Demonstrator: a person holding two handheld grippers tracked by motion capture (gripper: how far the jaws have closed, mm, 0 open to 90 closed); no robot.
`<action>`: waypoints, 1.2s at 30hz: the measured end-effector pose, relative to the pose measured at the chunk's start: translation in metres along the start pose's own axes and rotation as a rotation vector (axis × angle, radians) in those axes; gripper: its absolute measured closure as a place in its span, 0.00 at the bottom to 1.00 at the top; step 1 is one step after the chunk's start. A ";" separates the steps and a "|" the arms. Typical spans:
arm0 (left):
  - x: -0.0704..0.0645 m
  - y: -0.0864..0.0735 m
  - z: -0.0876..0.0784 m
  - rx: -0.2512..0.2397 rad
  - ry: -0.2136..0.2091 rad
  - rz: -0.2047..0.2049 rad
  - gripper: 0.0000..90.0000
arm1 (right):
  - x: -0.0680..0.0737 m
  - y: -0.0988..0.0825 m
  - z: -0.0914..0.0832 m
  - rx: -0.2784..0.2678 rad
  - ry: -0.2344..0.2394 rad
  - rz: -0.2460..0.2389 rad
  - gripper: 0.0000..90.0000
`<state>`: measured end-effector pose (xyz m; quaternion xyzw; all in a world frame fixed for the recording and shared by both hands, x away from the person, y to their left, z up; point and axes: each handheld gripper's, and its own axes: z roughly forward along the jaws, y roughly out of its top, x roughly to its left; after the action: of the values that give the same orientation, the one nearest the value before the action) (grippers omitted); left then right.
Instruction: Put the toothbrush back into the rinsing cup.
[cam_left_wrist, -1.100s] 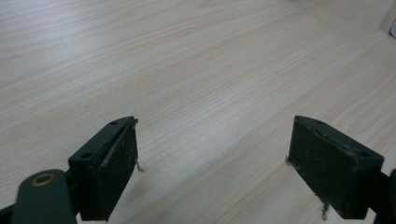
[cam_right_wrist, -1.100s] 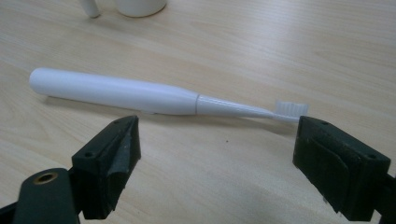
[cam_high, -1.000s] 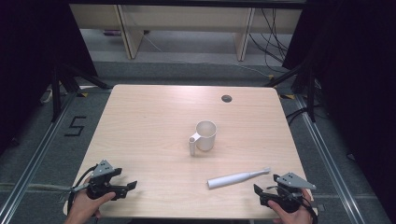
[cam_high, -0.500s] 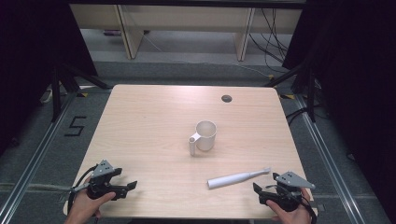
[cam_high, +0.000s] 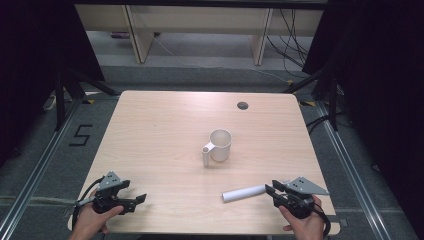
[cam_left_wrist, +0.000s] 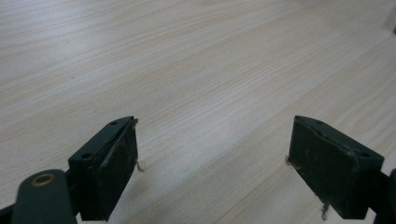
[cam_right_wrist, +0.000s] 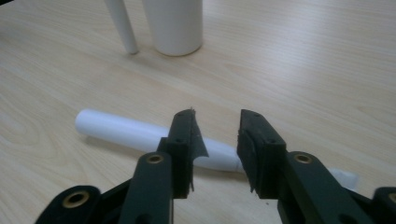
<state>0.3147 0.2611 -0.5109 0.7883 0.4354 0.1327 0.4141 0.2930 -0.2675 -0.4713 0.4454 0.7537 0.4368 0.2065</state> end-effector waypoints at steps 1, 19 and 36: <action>0.000 0.000 0.000 0.000 0.001 0.001 0.17 | 0.002 0.002 0.003 0.018 0.005 -0.026 0.80; 0.001 -0.001 0.000 -0.012 0.002 0.000 0.17 | 0.034 0.021 0.043 0.071 0.091 -0.087 1.00; 0.000 -0.001 0.000 -0.016 0.005 0.006 0.17 | 0.058 0.024 0.078 0.146 0.150 -0.168 1.00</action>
<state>0.3143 0.2612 -0.5117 0.7860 0.4330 0.1396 0.4187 0.3290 -0.1761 -0.4879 0.3607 0.8314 0.3942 0.1526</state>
